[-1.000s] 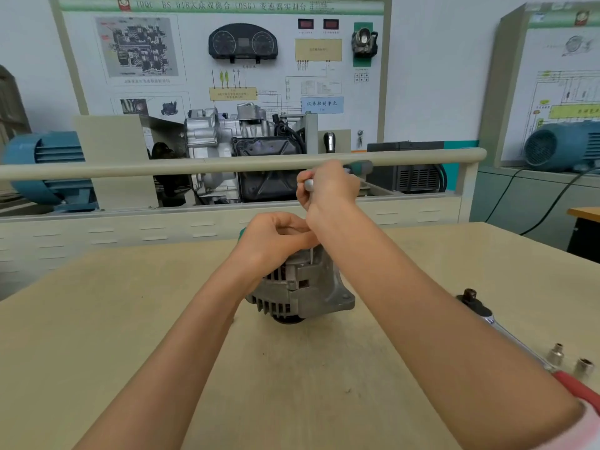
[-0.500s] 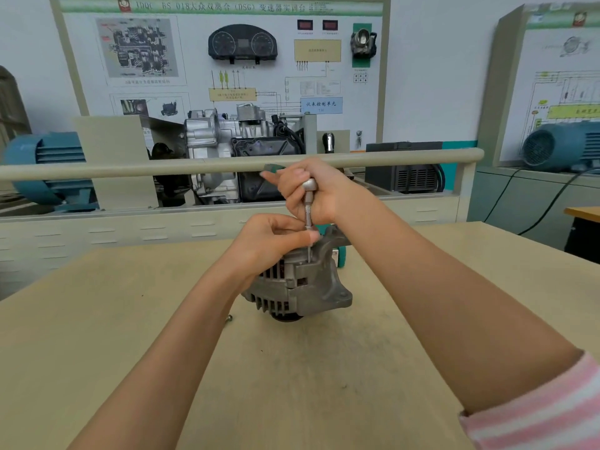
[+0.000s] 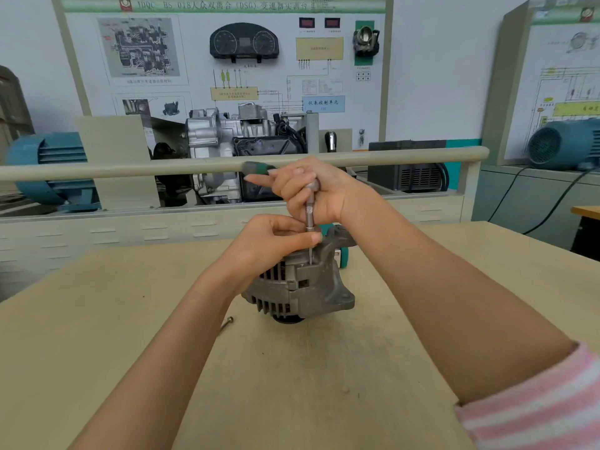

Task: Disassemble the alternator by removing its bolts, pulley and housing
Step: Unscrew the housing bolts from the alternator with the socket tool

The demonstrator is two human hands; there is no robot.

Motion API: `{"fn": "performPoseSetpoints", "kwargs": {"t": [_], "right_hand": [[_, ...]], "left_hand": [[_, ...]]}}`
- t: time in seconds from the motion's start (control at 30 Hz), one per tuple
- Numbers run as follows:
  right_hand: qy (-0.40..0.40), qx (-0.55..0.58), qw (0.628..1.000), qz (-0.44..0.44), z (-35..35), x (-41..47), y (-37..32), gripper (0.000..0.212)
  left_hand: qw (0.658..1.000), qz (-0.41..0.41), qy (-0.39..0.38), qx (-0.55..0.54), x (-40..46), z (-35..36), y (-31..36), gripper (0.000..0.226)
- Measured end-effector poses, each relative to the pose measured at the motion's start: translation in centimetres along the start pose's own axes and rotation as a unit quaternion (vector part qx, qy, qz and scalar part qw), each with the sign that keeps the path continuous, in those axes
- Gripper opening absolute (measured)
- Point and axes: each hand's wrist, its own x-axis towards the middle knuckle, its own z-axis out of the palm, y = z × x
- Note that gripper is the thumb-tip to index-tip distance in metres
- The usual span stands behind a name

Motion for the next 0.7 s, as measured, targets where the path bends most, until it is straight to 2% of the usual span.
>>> {"fn": "performPoseSetpoints", "kwargs": {"t": [0.1, 0.17, 0.2, 0.27, 0.3, 0.33, 0.37, 0.4, 0.43, 0.47, 0.57, 0.63, 0.7], "right_hand": [[-0.089, 0.013, 0.994, 0.054, -0.4, 0.1, -0.1, 0.040], [-0.096, 0.047, 0.993, 0.049, -0.4, -0.1, 0.1, 0.039], [-0.073, 0.052, 0.996, 0.025, -0.2, -0.3, 0.3, 0.036], [0.029, 0.066, 0.995, -0.064, 0.5, -0.5, 1.0, 0.027], [0.108, 0.082, 0.981, -0.137, 0.9, -0.4, 1.5, 0.023], [0.202, 0.095, 0.947, -0.229, 1.3, -0.2, 2.1, 0.019], [0.283, 0.106, 0.897, -0.321, 1.6, -0.1, 2.6, 0.016], [0.327, 0.116, 0.857, -0.381, 2.0, 0.1, 3.0, 0.014], [0.337, 0.122, 0.842, -0.402, 2.2, 0.3, 3.2, 0.014], [0.329, 0.121, 0.850, -0.393, 2.4, 0.4, 3.3, 0.018], [0.298, 0.062, 0.909, -0.283, 2.3, 0.7, 2.4, 0.025], [0.205, 0.036, 0.963, -0.171, 1.8, 0.4, 1.4, 0.020], [0.090, 0.051, 0.993, -0.063, 0.9, 0.3, 0.6, 0.027]], "left_hand": [[1.000, -0.002, 0.005, -0.006, 0.0, 0.0, 0.0, 0.010], [1.000, -0.002, 0.015, -0.004, 0.0, 0.0, 0.0, 0.006], [1.000, 0.001, 0.019, -0.008, 0.0, 0.1, 0.0, 0.005], [0.999, 0.006, 0.027, -0.018, 0.0, 0.2, 0.0, 0.008], [0.999, 0.007, 0.034, -0.017, 0.0, 0.3, 0.0, 0.009], [0.999, 0.010, 0.045, -0.005, 0.0, 0.4, 0.0, 0.010], [0.998, 0.016, 0.059, 0.017, 0.1, 0.6, -0.1, 0.013], [0.997, 0.020, 0.070, 0.036, 0.1, 0.7, -0.1, 0.014], [0.996, 0.021, 0.071, 0.042, 0.2, 0.7, -0.2, 0.014], [0.997, 0.019, 0.065, 0.036, 0.1, 0.7, -0.2, 0.013], [0.999, 0.010, 0.034, 0.015, 0.1, 0.2, -0.1, 0.009], [1.000, 0.005, 0.019, 0.011, 0.0, 0.2, 0.0, 0.004], [1.000, 0.007, 0.018, 0.009, -0.1, 0.3, -0.1, 0.008]]}}
